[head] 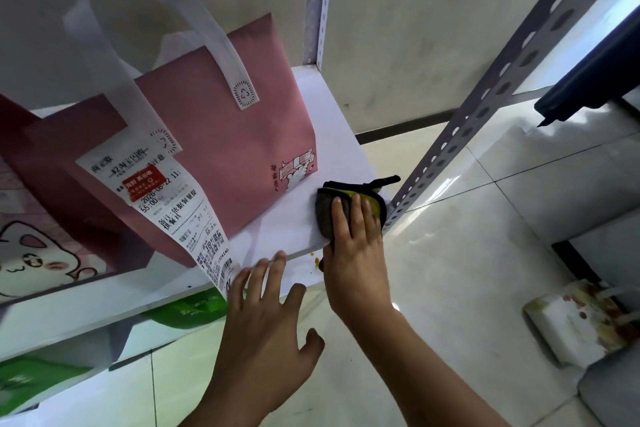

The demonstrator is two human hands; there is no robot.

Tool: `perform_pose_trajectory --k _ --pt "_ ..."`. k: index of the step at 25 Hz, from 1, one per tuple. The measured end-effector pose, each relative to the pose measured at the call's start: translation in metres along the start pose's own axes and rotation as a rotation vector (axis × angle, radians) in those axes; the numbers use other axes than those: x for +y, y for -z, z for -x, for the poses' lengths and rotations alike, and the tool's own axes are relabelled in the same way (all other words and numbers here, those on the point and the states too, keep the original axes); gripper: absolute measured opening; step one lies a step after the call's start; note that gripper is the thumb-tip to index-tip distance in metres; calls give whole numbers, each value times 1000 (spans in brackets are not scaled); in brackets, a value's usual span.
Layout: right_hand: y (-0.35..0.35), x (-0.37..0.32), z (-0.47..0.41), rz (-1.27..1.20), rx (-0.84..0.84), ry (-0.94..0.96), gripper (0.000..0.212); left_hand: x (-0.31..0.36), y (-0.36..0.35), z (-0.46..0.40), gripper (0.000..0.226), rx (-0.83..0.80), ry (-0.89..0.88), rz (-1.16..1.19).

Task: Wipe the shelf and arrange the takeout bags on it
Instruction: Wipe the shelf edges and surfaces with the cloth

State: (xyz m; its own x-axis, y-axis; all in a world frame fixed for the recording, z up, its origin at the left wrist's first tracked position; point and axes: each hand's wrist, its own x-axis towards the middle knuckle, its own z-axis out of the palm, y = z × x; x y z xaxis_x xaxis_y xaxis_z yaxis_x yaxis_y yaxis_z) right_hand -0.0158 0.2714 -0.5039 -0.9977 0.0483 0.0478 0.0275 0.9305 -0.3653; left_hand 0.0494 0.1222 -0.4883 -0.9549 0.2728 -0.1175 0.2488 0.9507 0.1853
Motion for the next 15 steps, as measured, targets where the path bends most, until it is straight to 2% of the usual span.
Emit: perform_pose_trajectory --k 4,7,8,11,15 --pt "6 9 -45 6 -39 -5 72 -2 -1 0 51 23 -17 -5" --pt "11 4 -80 0 -95 -127 72 -1 -2 1 51 37 -29 -4" --pt "9 0 -80 15 -80 -146 68 -1 -3 2 51 36 -26 -5" --pt "-1 -3 -59 33 121 -123 62 -1 -4 2 51 33 -20 -9" --pt "-7 -10 -11 64 75 -105 71 -2 -4 1 52 9 -6 -7"
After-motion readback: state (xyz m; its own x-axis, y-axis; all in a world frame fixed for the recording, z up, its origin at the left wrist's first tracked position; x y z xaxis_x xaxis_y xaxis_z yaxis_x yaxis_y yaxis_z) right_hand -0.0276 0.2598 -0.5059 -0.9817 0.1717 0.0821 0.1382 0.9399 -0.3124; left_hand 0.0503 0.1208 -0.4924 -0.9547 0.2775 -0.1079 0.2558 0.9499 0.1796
